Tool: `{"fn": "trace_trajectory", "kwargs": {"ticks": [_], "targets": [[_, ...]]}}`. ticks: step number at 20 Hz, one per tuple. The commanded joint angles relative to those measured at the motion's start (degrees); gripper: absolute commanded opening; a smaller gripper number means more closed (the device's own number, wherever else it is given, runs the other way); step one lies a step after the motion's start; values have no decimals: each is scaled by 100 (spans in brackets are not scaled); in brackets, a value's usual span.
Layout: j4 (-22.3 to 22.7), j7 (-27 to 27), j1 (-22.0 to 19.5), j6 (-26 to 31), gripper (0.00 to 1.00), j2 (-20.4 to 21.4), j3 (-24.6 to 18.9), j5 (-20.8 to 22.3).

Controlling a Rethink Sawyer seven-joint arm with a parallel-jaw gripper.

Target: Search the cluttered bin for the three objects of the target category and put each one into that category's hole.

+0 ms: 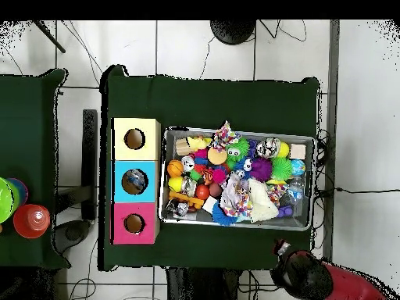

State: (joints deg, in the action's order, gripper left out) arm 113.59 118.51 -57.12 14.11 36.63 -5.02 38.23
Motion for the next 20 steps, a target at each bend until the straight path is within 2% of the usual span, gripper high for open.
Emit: {"fn": "trace_trajectory", "kwargs": {"ticks": [1,6,10,20], "targets": [[-1304,-655,-253,623,100,-621,-837,-87],[-1806,-831,-351,768,100,-1025,-1041,-12],[-2104,-872,-274,907,100,-1144,-1109,2],[-2266,-733,-89,1609,100,-978,-1141,-161]]}}
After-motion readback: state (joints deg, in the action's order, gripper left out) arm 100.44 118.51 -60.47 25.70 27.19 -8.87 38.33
